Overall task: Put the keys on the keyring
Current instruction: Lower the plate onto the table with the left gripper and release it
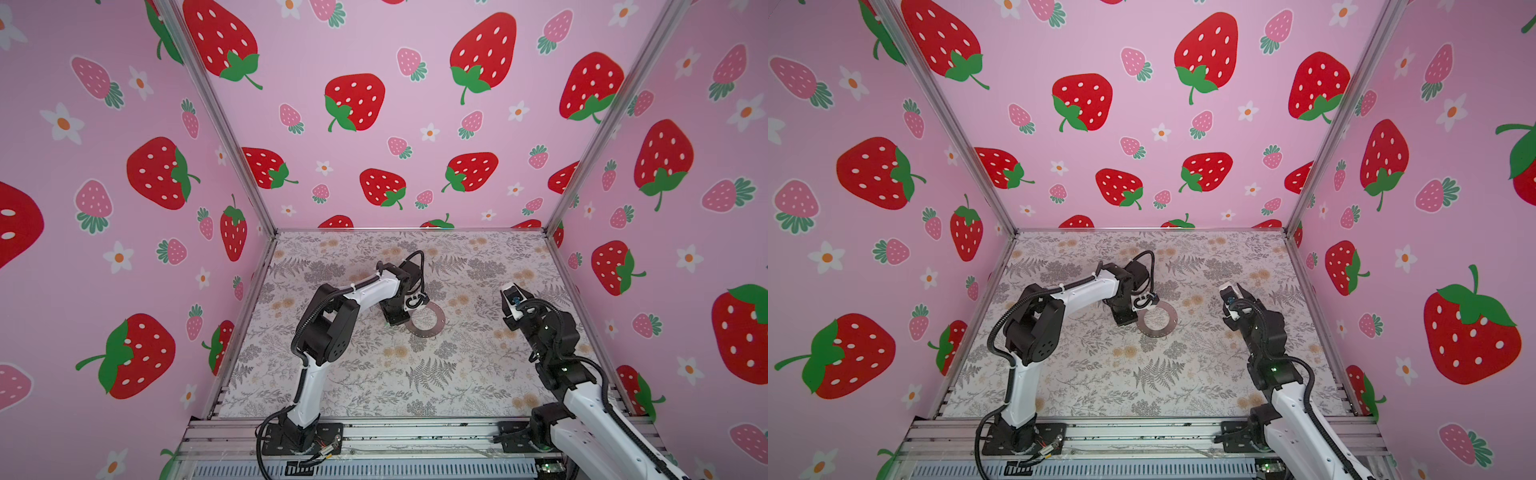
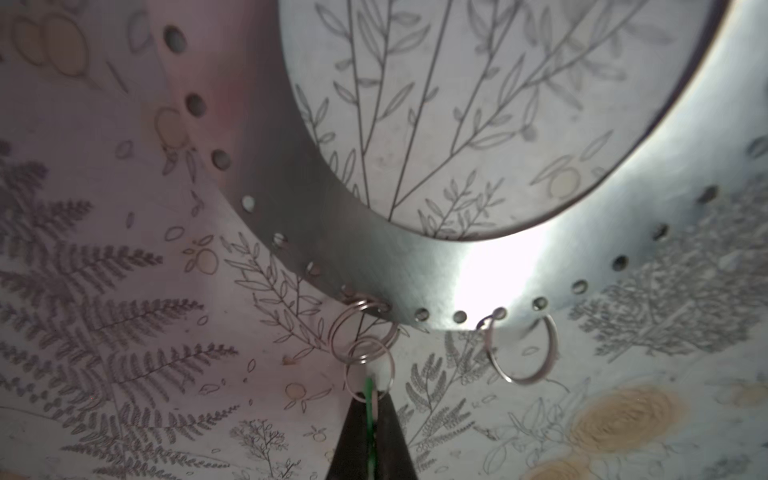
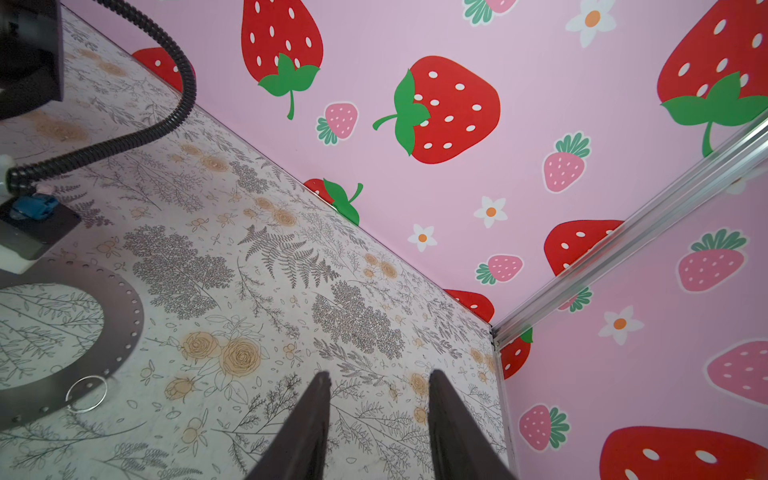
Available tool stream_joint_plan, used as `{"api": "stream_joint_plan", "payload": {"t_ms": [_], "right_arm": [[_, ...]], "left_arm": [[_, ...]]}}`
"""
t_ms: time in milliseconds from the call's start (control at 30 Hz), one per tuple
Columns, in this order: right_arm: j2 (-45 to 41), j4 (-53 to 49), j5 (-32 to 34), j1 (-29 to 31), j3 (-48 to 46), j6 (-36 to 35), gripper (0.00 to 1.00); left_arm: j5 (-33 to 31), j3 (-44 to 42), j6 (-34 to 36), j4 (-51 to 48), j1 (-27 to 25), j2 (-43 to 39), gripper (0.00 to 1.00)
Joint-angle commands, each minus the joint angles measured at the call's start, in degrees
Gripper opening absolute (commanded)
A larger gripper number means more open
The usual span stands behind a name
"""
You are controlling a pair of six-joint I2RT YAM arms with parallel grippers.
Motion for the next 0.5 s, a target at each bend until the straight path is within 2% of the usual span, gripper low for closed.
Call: {"api": "stream_joint_plan", "payload": {"t_ms": [0, 33, 100, 167, 200, 233, 367, 467], "right_arm": [[-0.2, -0.1, -0.3, -0.2, -0.5, -1.0, 0.41], [-0.2, 0.0, -0.3, -0.2, -0.7, -1.0, 0.41], [0.0, 0.1, -0.4, -0.2, -0.9, -1.3, 0.41], [0.5, 0.6, 0.1, -0.2, -1.0, -1.0, 0.42], [1.1, 0.7, 0.8, -0.2, -0.7, -0.8, 0.42], [1.7, 0.6, 1.1, -0.3, -0.5, -0.7, 0.43], [4.3, 2.7, -0.6, -0.3, 0.4, 1.4, 0.45], [6.6, 7.6, -0.1, -0.6, -0.4, 4.7, 0.47]], "left_arm": [[-2.1, -1.7, 0.6, -2.3, 0.9, 0.9, 0.07], [-1.7, -2.3, 0.3, -1.9, 1.2, 0.6, 0.14], [-1.1, -3.8, -1.0, -0.2, 1.8, -0.9, 0.20], [-0.7, -4.9, -2.7, 1.5, 2.8, -2.6, 0.34], [0.6, -5.3, -3.2, 2.0, 3.5, -3.7, 0.65], [1.1, -5.6, -4.1, 3.0, 4.1, -4.8, 1.00], [3.6, -10.3, -7.7, 10.5, 7.5, -13.3, 0.99], [5.2, -18.4, -13.0, 23.3, 11.6, -24.1, 0.99]]}}
